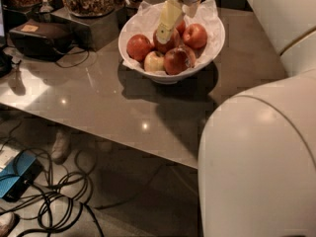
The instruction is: Pick apple from white bowl
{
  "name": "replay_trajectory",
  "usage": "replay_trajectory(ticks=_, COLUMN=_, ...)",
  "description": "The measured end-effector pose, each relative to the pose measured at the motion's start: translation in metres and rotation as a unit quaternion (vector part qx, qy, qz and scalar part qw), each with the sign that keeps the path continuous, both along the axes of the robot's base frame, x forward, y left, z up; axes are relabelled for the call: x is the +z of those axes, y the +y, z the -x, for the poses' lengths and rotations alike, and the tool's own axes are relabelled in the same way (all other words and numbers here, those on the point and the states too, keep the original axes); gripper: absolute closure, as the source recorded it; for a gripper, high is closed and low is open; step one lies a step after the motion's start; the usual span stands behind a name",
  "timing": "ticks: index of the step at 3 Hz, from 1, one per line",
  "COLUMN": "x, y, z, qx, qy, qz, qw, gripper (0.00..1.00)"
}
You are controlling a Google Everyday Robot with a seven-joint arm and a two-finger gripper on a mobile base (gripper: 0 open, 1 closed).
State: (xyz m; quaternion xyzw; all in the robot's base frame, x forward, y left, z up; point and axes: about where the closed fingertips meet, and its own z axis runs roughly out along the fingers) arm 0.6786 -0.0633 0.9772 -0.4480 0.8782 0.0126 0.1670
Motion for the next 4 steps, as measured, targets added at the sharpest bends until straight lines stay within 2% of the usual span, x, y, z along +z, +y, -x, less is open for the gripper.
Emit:
replay_trajectory(ticks=2, x=-0.021, y=-0.001, z=-0.003, qx=-0.003, qy=0.018, qz=0.013, qw=0.9997, gripper=0.28)
replay_trajectory(ticks=4, x=-0.027, y=0.005, z=-0.007, qx=0.005, qy=0.021, qz=0.023, qw=0.9995, gripper=0.31)
